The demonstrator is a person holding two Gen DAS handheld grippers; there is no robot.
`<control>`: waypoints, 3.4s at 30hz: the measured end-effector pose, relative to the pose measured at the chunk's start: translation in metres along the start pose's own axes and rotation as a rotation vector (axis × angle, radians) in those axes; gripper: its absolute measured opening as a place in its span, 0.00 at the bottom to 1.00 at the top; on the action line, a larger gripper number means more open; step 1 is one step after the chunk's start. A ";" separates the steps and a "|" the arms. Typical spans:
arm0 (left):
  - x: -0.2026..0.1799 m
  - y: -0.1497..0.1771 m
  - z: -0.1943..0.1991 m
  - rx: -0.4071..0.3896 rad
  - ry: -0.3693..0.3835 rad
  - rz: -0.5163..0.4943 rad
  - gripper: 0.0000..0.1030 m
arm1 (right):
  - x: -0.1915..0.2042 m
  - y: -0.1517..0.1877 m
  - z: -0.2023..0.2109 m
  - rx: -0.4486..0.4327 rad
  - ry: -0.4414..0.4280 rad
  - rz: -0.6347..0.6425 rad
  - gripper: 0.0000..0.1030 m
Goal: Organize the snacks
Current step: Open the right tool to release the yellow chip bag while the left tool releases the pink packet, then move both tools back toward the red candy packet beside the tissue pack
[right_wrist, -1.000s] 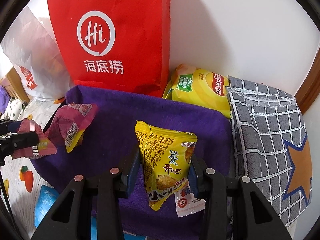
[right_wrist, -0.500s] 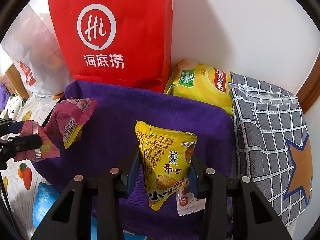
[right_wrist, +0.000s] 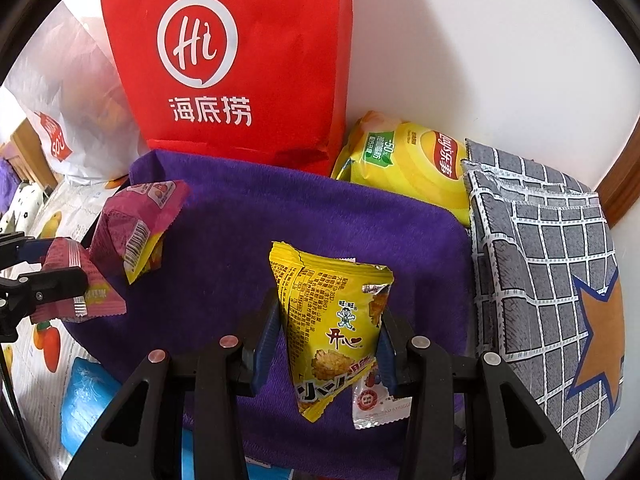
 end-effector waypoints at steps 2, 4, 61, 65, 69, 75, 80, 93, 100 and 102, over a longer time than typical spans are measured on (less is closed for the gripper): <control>0.000 0.000 -0.001 0.000 -0.002 0.002 0.60 | 0.001 0.000 0.000 0.001 0.001 0.003 0.41; 0.000 0.000 -0.002 -0.002 -0.005 0.000 0.60 | 0.001 0.000 0.000 0.000 0.003 0.006 0.41; -0.042 0.014 0.086 -0.141 0.101 -0.113 0.80 | -0.016 0.133 0.099 -0.041 0.106 -0.248 0.63; -0.042 0.014 0.084 -0.134 0.101 -0.112 0.80 | -0.017 0.140 0.092 -0.021 0.106 -0.253 0.63; -0.043 0.015 0.081 -0.131 0.098 -0.119 0.80 | -0.017 0.144 0.085 -0.002 0.103 -0.256 0.63; -0.044 0.016 0.081 -0.133 0.096 -0.122 0.80 | -0.015 0.147 0.075 0.015 0.109 -0.254 0.63; -0.042 0.015 0.081 -0.130 0.096 -0.118 0.80 | -0.015 0.147 0.073 0.010 0.115 -0.248 0.59; -0.041 0.015 0.080 -0.130 0.095 -0.119 0.80 | -0.011 0.147 0.072 0.009 0.090 -0.229 0.35; -0.038 0.015 0.077 -0.130 0.091 -0.120 0.80 | -0.011 0.141 0.073 -0.010 0.103 -0.214 0.48; -0.037 0.015 0.076 -0.130 0.089 -0.120 0.80 | -0.013 0.139 0.070 -0.011 0.102 -0.219 0.49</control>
Point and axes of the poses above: each gripper's, at about its wrist camera, not at the fingertips, and z roughly against the way its jaws point, x to its left, y to its underside, the point moved 1 cm from there along -z, roughly the way its jaws point, and after that the axes turned 5 degrees about -y, right-handed, at the moved point
